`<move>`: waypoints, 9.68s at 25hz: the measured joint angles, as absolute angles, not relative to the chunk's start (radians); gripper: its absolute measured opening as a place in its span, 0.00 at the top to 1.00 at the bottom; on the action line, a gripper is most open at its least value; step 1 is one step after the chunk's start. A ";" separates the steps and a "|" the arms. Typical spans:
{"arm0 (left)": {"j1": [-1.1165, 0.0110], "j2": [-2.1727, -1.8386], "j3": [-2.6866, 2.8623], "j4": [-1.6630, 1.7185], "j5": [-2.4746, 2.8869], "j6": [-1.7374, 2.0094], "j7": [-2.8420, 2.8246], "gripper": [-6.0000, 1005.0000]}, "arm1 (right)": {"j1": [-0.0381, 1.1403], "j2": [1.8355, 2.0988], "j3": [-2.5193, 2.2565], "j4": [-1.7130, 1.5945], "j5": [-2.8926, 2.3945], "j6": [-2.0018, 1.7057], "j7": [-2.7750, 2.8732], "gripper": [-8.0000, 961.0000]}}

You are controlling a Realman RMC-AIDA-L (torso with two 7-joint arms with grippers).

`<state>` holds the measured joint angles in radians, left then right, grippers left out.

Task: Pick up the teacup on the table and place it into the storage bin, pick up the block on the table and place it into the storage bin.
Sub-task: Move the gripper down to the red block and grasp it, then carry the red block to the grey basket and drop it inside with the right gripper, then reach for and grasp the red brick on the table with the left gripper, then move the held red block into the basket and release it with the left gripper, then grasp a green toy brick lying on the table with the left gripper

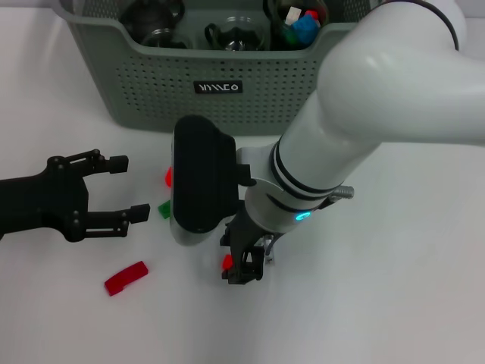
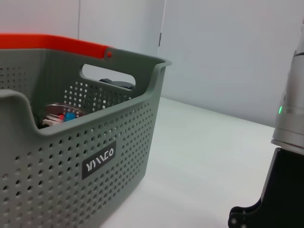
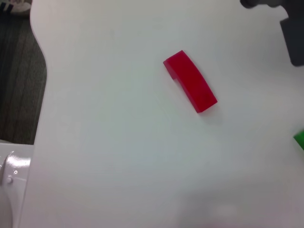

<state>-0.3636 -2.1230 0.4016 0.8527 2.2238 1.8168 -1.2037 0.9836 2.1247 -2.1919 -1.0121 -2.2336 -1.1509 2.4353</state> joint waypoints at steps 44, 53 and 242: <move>-0.344 -2.117 0.398 0.848 2.228 1.809 -1.191 0.12 | 1.087 2.093 -1.181 -1.467 -2.405 -1.676 2.520 0.78; -0.351 -2.120 0.402 0.841 2.223 1.811 -1.189 0.12 | 1.154 2.075 -1.049 -1.253 -2.713 -1.378 2.509 0.78; -0.510 -2.152 1.066 1.781 2.065 1.824 -2.208 0.09 | 0.695 2.095 -1.057 -0.855 -2.194 -1.554 1.678 0.01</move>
